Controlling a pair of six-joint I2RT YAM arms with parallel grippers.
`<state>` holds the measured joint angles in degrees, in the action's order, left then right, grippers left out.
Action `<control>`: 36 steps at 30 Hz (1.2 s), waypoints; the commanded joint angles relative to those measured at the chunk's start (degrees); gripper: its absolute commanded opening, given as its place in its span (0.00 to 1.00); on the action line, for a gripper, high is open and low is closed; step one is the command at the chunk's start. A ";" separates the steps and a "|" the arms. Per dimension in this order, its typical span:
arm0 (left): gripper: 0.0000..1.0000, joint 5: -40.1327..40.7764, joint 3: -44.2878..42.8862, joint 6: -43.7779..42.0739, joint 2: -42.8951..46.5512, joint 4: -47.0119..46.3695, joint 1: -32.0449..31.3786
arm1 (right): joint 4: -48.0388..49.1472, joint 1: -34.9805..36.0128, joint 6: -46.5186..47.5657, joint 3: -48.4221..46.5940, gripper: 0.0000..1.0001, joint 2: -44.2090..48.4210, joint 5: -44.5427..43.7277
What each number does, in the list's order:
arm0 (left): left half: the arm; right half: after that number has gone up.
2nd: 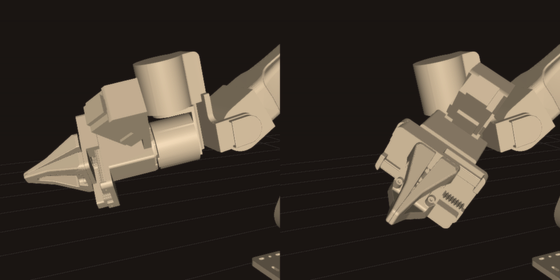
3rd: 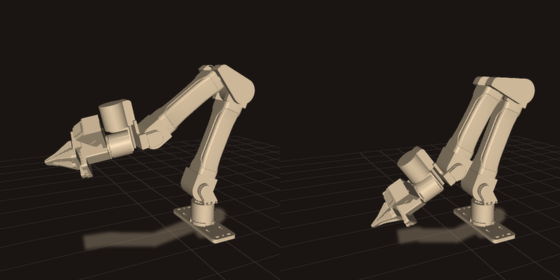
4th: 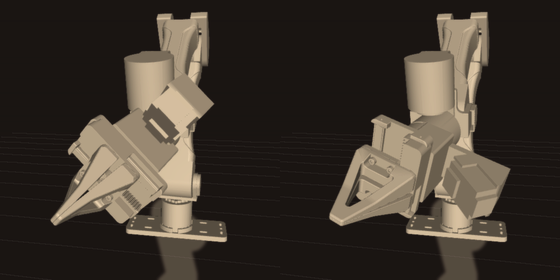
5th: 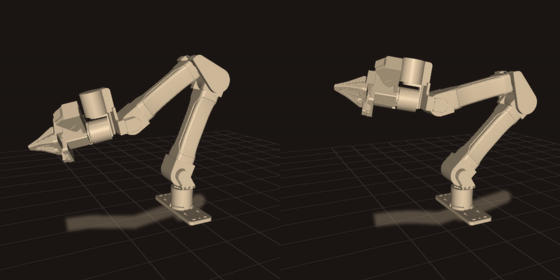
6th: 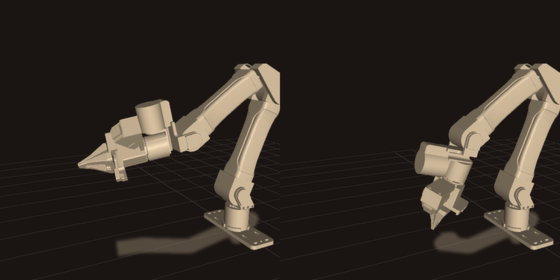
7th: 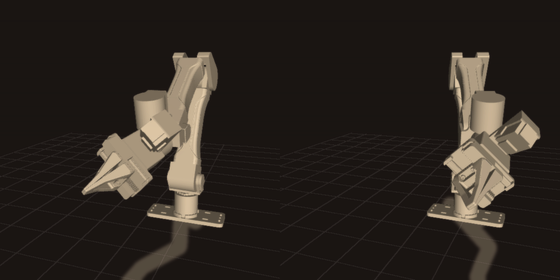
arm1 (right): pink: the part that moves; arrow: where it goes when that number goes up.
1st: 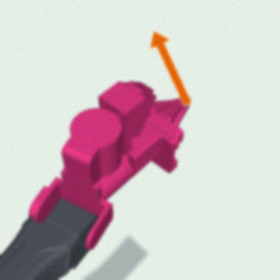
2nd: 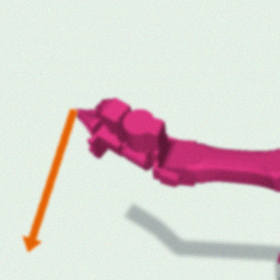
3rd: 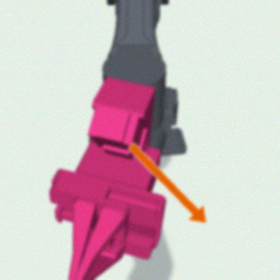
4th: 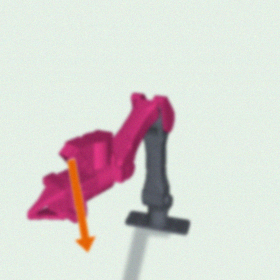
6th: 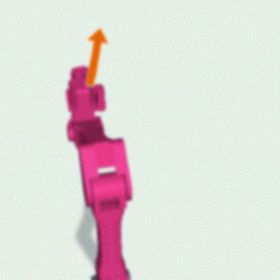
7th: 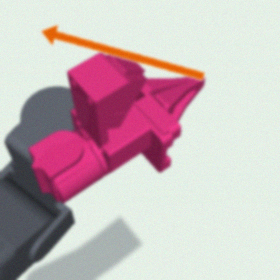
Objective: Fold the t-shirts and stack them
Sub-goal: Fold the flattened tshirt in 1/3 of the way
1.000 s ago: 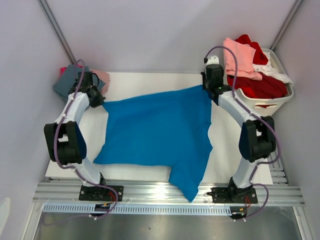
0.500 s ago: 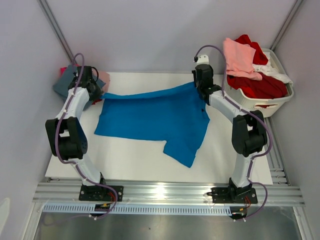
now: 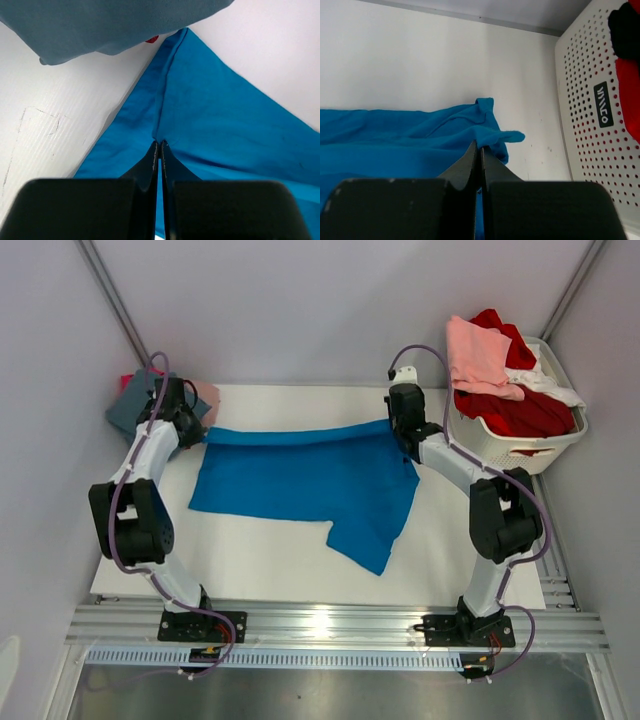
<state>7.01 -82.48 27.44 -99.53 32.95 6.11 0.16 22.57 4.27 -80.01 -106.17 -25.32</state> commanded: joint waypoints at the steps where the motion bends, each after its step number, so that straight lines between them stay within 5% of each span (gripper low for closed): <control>1: 0.01 0.29 0.91 0.42 3.46 -1.84 0.13 | 0.10 0.37 -1.46 1.08 0.00 4.04 -4.64; 25: 0.01 -5.51 0.93 6.04 -0.23 -2.45 5.31 | -13.79 -2.00 -15.17 5.82 0.00 2.02 11.52; 36: 0.01 -19.03 0.65 3.50 3.20 -16.68 5.32 | -14.67 0.37 -16.66 6.35 0.00 1.67 12.49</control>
<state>-5.89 -79.22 32.29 -99.48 23.03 10.98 -14.35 22.96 -10.96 -73.60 -104.40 -13.56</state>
